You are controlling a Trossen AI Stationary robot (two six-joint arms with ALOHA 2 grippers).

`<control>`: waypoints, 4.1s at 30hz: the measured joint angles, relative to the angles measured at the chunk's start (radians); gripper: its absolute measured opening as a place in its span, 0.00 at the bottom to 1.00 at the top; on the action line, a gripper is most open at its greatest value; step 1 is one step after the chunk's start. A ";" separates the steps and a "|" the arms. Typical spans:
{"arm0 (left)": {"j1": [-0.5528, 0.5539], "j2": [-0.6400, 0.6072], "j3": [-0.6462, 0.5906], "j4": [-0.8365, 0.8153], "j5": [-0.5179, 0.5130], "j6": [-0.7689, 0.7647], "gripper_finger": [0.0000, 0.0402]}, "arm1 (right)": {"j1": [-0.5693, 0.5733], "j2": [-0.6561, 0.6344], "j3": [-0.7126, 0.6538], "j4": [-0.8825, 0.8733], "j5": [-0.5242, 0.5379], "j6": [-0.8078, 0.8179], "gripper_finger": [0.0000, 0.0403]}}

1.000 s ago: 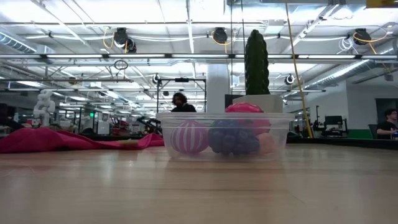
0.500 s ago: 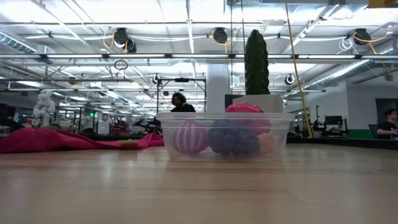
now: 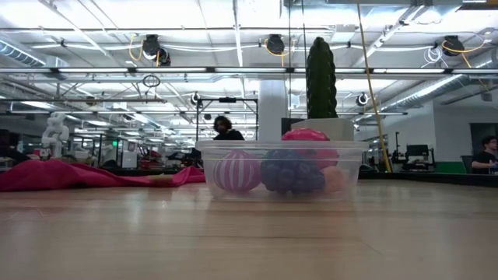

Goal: Pick and placing Produce into tupperware
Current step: Put the red strawberry into the transparent bin

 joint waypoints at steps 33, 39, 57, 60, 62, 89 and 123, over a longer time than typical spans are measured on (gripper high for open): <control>0.000 0.000 0.000 0.000 0.000 0.000 0.63 | 0.035 0.035 0.000 0.033 -0.039 0.028 0.49; 0.000 0.000 0.000 0.000 0.000 0.000 0.63 | 0.035 0.059 0.002 0.039 -0.049 0.028 0.49; 0.000 0.000 0.000 0.005 0.000 0.000 0.63 | 0.031 0.060 0.001 0.039 -0.049 0.013 0.35; 0.000 0.000 0.000 0.005 0.000 0.000 0.63 | 0.030 0.060 0.001 0.041 -0.049 0.011 0.33; 0.000 0.000 0.000 0.005 0.000 0.000 0.63 | 0.030 0.060 0.001 0.041 -0.042 0.007 0.33; 0.000 0.000 0.000 0.007 0.000 -0.003 0.63 | -0.324 -0.040 0.000 0.257 -0.018 -0.601 0.34; 0.001 0.000 0.000 0.002 0.058 -0.027 0.63 | -0.651 0.117 0.834 -0.152 0.053 -1.596 0.35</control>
